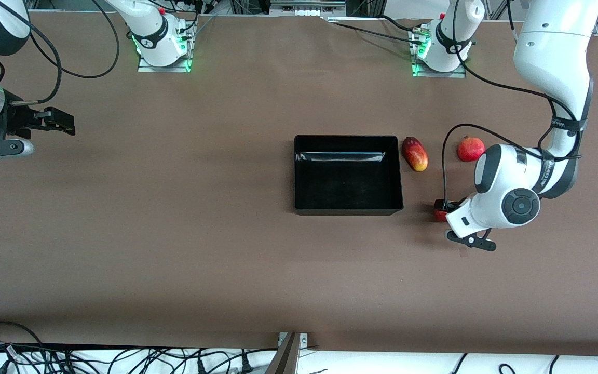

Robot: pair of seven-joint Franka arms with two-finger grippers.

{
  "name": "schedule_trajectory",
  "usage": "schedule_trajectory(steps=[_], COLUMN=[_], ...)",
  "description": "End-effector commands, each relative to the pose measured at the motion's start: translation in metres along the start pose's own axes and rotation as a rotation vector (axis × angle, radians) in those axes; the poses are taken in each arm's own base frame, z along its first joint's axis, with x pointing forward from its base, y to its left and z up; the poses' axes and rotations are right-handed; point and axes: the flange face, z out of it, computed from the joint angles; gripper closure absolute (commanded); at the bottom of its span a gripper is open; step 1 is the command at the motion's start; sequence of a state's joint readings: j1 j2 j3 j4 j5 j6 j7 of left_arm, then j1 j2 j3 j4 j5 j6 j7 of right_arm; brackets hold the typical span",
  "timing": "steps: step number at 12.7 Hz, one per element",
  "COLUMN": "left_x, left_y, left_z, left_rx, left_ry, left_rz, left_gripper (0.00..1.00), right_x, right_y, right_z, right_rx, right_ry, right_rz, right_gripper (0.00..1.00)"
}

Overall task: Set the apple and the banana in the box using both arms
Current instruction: 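Lower the left gripper onto the red apple and close it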

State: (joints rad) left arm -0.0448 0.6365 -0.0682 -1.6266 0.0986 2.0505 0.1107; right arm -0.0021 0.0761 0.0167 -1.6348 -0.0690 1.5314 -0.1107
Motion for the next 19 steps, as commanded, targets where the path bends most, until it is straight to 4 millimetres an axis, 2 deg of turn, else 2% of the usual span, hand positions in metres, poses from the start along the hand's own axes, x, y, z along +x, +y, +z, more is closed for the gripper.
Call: schedule_trajectory(steps=[1, 3, 7, 11, 16, 19], left_x=[0.003, -0.001, -0.002, -0.005, -0.003, -0.004], left_y=[-0.008, -0.005, -0.002, 0.007, 0.005, 0.001], left_z=[0.017, 0.028, 0.029, 0.011, -0.003, 0.018], left_rx=[0.016, 0.001, -0.024, -0.035, -0.036, -0.045], left_ry=[0.025, 0.023, 0.01, -0.016, -0.027, -0.049], left_rz=[0.047, 0.025, 0.005, -0.006, 0.005, 0.0], left_gripper=[0.0, 0.0, 0.0, 0.0, 0.0, 0.0], right_x=[-0.005, -0.007, -0.008, -0.009, -0.009, -0.009], right_y=[-0.001, -0.002, -0.002, -0.004, -0.01, -0.01], right_z=[-0.002, 0.0, 0.002, 0.003, 0.002, 0.002], right_rx=[-0.011, -0.005, -0.002, 0.001, 0.0, 0.002], right_ry=[-0.018, -0.04, -0.054, -0.069, -0.065, -0.065], right_rz=[-0.015, -0.018, -0.032, -0.039, -0.048, -0.048], right_gripper=[0.0, 0.0, 0.0, 0.0, 0.0, 0.0])
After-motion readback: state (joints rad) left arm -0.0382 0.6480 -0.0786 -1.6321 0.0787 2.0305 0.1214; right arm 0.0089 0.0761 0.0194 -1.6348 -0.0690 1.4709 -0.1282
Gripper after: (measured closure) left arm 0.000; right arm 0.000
